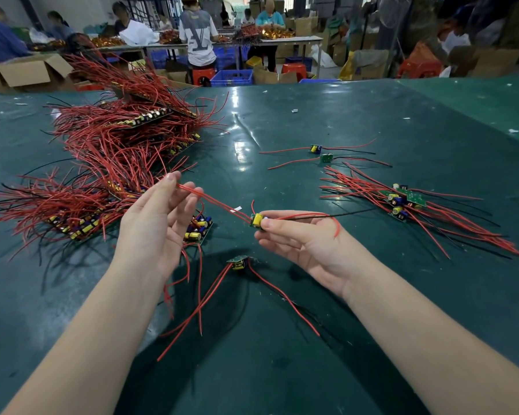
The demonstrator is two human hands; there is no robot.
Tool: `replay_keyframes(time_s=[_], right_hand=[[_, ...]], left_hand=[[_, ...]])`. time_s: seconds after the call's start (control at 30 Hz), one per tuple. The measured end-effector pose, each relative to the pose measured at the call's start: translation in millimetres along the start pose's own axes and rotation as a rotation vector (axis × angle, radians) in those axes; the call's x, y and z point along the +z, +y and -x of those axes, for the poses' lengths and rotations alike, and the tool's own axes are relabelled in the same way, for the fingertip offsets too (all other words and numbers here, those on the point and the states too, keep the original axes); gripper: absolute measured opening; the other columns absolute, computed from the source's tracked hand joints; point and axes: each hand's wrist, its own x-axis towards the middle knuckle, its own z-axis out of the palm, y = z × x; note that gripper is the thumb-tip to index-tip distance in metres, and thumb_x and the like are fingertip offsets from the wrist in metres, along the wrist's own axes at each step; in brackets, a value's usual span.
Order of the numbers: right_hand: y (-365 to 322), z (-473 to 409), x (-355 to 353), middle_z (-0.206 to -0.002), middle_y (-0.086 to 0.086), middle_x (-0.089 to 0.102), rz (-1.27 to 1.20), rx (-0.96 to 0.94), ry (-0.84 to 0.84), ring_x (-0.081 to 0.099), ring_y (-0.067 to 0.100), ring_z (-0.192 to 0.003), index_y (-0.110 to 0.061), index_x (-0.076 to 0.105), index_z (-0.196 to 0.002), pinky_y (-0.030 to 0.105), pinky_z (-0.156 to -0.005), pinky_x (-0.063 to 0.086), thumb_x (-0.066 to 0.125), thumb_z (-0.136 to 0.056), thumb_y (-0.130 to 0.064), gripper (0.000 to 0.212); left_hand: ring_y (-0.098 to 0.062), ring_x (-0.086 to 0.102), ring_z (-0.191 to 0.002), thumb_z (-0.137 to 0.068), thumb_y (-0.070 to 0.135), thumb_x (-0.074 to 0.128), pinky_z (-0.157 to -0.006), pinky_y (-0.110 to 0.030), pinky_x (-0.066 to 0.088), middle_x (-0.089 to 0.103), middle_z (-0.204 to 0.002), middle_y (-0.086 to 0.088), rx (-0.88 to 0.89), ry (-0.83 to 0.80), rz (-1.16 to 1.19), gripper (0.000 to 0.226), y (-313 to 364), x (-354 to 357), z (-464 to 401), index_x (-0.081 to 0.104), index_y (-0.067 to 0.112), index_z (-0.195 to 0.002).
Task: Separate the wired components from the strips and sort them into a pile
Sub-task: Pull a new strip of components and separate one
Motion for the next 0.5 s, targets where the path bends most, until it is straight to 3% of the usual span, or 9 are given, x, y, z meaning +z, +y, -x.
replay_keyframes(time_s=[0.3, 0.4, 0.5], right_hand=[[-0.2, -1.6, -0.1, -0.076, 0.012, 0.073, -0.038, -0.003, -0.030, 0.072, 0.021, -0.070, -0.001, 0.077, -0.077, 0.024, -0.066, 0.058, 0.073, -0.067, -0.001, 0.011], [0.1, -2.6, -1.4, -0.075, 0.011, 0.073, -0.042, -0.008, -0.033, 0.072, 0.020, -0.070, -0.003, 0.078, -0.076, 0.023, -0.065, 0.057, 0.074, -0.064, -0.004, 0.012], [-0.5, -3.7, -3.2, -0.078, 0.009, 0.074, -0.076, -0.017, -0.022, 0.073, 0.020, -0.073, -0.005, 0.078, -0.077, 0.023, -0.065, 0.057, 0.076, -0.062, -0.008, 0.015]], left_hand=[[-0.011, 0.071, -0.070, -0.091, -0.001, 0.059, -0.064, -0.012, 0.053, 0.067, -0.083, -0.009, 0.135, 0.058, -0.059, 0.007, -2.4, -2.0, -2.5, 0.065, -0.003, -0.095], [-0.012, 0.070, -0.073, -0.092, 0.001, 0.059, -0.067, -0.014, 0.053, 0.065, -0.088, -0.012, 0.215, 0.057, -0.143, 0.013, -4.6, -3.5, -3.4, 0.064, -0.006, -0.101], [-0.013, 0.069, -0.076, -0.096, 0.015, 0.056, -0.065, -0.018, 0.055, 0.068, -0.088, -0.007, 0.181, -0.007, -0.188, 0.015, -5.9, -1.0, -2.8, 0.065, 0.004, -0.097]])
